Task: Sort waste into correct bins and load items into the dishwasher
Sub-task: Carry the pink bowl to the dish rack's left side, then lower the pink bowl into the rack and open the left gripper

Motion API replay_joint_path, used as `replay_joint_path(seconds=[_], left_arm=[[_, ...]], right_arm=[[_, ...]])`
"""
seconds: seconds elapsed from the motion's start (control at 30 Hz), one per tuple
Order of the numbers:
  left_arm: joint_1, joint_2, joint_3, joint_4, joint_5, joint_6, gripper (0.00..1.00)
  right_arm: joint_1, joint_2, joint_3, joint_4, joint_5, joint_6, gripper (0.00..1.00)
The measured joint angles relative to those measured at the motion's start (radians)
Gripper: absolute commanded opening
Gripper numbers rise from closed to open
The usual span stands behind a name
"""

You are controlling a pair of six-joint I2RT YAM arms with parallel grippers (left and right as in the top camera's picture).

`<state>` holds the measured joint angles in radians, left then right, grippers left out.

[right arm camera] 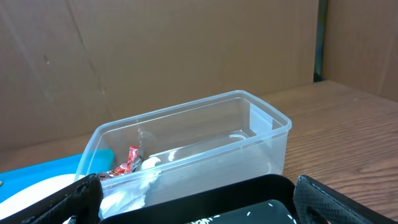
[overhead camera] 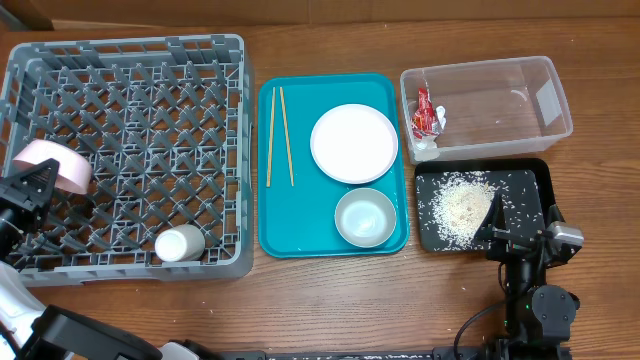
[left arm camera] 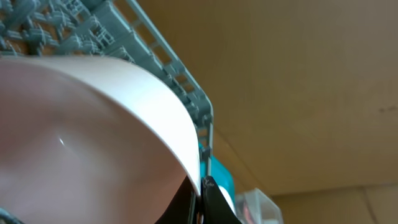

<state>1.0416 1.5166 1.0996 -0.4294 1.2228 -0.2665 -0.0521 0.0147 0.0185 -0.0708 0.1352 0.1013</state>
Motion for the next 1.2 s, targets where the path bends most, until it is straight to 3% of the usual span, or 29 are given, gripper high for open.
replay_joint_path(seconds=[0.2,0.57,0.8,1.2], left_arm=[[0.000,0.000,-0.021,0.085,-0.120,-0.122,0.04],[-0.003,0.000,-0.024,0.154,-0.226,-0.159,0.04],[-0.080,0.000,-0.027,0.160,-0.372,-0.200,0.04],[-0.148,0.027,-0.028,0.303,-0.359,-0.201,0.04]], right_arm=[[0.000,0.000,0.000,0.000,0.001,0.000,1.00],[0.000,0.000,0.000,0.000,0.001,0.000,1.00],[0.000,0.000,0.000,0.000,0.000,0.000,1.00],[0.000,0.000,0.000,0.000,0.000,0.000,1.00]])
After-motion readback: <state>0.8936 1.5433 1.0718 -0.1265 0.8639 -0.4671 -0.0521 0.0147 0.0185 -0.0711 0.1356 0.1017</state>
